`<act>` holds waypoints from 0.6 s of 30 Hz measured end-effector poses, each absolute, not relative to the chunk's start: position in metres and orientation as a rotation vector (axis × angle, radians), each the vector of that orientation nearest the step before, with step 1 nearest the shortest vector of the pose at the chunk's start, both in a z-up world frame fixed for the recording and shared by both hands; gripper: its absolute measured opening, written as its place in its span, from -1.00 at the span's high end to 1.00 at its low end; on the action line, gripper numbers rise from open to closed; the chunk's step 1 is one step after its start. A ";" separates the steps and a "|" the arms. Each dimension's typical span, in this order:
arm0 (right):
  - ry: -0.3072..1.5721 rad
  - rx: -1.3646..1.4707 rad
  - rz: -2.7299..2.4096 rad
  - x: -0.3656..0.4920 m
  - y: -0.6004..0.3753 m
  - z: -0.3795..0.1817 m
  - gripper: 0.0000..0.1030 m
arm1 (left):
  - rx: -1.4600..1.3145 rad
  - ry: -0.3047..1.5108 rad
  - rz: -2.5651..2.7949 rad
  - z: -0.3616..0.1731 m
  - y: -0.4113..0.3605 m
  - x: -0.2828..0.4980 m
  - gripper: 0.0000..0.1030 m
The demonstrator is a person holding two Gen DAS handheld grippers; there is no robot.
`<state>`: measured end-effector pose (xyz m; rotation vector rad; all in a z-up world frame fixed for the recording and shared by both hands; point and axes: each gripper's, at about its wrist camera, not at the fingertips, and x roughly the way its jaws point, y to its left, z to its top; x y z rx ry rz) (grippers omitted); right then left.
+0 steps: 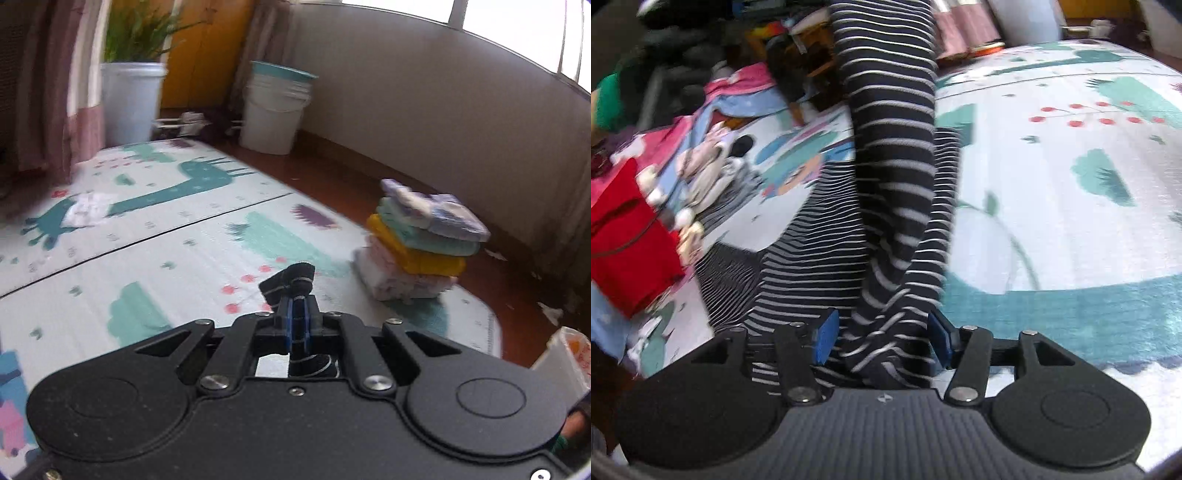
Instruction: Fold clothes
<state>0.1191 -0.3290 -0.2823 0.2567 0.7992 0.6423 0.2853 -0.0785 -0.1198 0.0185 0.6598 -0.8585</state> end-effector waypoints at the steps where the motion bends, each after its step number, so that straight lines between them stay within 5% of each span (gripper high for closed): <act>1: 0.786 0.230 0.659 0.117 -0.324 -0.279 -0.05 | 0.020 0.668 -0.845 -0.127 -0.075 0.289 0.91; 18: 0.782 -0.249 0.752 0.086 -0.275 -0.278 0.07 | -0.062 0.668 -0.683 -0.197 -0.029 0.343 0.91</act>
